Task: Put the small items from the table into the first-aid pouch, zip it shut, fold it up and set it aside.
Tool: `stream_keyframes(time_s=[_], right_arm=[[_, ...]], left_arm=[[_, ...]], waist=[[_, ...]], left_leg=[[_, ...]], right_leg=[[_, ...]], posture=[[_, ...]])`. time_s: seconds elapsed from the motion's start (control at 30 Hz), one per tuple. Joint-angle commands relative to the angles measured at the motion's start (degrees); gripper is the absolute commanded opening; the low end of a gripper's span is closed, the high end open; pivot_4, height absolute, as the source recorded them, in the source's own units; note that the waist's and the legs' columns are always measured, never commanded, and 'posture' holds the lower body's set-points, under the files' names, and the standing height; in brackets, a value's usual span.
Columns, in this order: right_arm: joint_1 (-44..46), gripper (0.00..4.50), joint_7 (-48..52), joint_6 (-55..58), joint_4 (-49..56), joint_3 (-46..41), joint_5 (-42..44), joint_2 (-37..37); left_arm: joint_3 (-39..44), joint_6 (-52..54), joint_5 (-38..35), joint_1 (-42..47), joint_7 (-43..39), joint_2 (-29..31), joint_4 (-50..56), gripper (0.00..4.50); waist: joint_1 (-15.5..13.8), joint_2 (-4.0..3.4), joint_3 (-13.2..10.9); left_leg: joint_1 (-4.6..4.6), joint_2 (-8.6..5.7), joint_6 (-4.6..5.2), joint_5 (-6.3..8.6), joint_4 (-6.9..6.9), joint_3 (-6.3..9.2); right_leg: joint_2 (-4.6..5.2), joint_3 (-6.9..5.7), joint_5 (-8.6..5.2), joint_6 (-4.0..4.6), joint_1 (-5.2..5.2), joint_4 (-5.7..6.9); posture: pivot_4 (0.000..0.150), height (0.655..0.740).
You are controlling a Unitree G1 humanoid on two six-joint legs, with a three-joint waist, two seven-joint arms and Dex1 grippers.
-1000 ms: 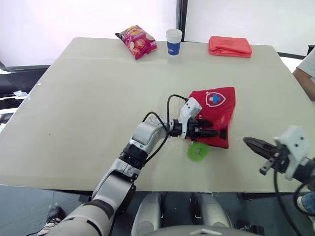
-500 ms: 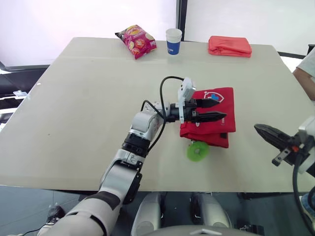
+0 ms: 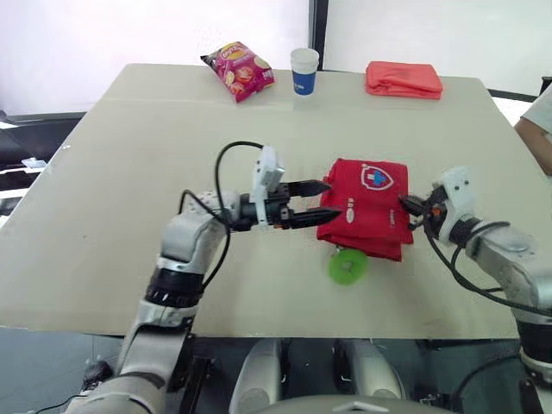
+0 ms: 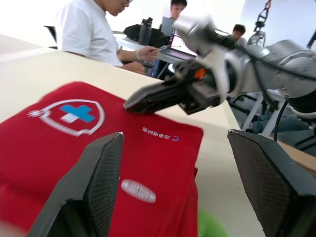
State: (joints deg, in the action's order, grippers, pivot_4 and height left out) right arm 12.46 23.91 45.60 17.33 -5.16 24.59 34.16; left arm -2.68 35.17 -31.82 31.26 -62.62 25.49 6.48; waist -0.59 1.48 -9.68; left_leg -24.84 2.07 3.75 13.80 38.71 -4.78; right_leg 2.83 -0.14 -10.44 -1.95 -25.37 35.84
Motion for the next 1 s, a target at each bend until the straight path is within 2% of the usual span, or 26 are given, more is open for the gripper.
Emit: stream_keyframes(time_s=[0.03,0.17,0.3,0.4,0.5,0.53,0.63,0.83,1.0], right_arm=[[-3.53,0.0,3.0,-1.15,-0.5,2.47,-1.39,0.92],[-4.58,0.0,5.13,-5.2,-4.97,4.73,-3.0,-1.46],[-5.67,0.0,6.23,-6.02,-2.77,-1.15,-0.11,-1.3],[-8.58,0.85,8.25,0.37,3.54,-13.56,10.07,1.18],[-8.48,2.36,8.4,7.88,5.97,-22.82,21.67,2.45],[-7.77,2.98,7.91,10.35,5.65,-24.41,24.31,3.0],[-4.09,4.4,6.42,16.95,3.42,-25.21,30.1,4.25],[9.36,4.46,3.43,26.01,-12.1,-18.85,30.88,2.63],[15.61,4.46,2.68,29.0,-19.61,-14.37,29.62,-1.4]], left_arm=[[1.96,0.68,-2.36,-2.09,1.37,1.67,6.67,3.59],[2.62,1.28,-3.0,-4.51,3.28,2.84,9.98,3.59],[3.94,1.52,-3.79,-5.54,4.84,3.58,11.1,3.59],[5.43,1.54,-5.37,-7.67,4.3,5.05,12.27,3.65],[6.22,1.42,-6.91,-8.73,4.51,5.57,13.33,3.65],[6.31,1.21,-7.13,-9.1,4.51,5.78,13.96,3.65],[7.6,2.48,-9.82,-10.17,4.34,6.75,15.3,3.65],[10.13,1.35,-11.54,-12.32,1.85,11.67,17.28,3.65],[13.3,2.29,-14.33,-16.52,3.1,14.61,21.43,3.65]], waist=[[-0.08,0.0,0.0],[0.35,0.01,0.03],[0.89,0.03,0.04],[0.69,-0.07,-0.02],[0.59,-0.06,-0.03],[0.63,-0.02,-0.02],[1.31,-0.02,-0.02],[1.62,-0.05,-0.04],[1.24,-0.05,-0.05]], left_leg=[[0.03,0.01,0.0,0.0,0.0,0.0],[0.19,0.08,-0.03,-0.03,0.02,-0.07],[0.32,0.12,-0.05,-0.03,0.04,-0.01],[0.17,0.09,-0.04,-0.02,0.0,0.01],[0.09,0.06,-0.03,-0.01,-0.01,-0.01],[0.13,0.06,-0.02,-0.01,-0.01,-0.03],[0.28,0.11,-0.04,-0.02,0.02,-0.02],[0.26,0.14,-0.04,-0.03,-0.01,-0.14],[0.12,0.09,-0.03,-0.02,-0.04,-0.13]], right_leg=[[0.0,0.0,-0.02,-0.03,0.01,0.0],[-0.06,0.0,-0.11,-0.22,0.05,0.05],[-0.12,-0.01,-0.11,-0.21,0.18,0.06],[-0.09,-0.01,-0.09,-0.15,0.09,0.06],[-0.04,0.0,0.01,-0.03,0.06,0.0],[-0.03,0.0,-0.02,-0.08,0.09,0.0],[-0.06,-0.01,-0.1,-0.21,0.15,0.02],[-0.15,0.1,0.02,0.0,0.05,0.06],[-0.14,0.12,0.03,0.04,-0.01,0.04]], posture=[[0.15,0.74],[0.15,0.74],[0.15,0.74],[0.15,0.74],[0.15,0.74],[0.15,0.74],[0.15,0.74],[0.15,0.74],[0.15,0.74]])
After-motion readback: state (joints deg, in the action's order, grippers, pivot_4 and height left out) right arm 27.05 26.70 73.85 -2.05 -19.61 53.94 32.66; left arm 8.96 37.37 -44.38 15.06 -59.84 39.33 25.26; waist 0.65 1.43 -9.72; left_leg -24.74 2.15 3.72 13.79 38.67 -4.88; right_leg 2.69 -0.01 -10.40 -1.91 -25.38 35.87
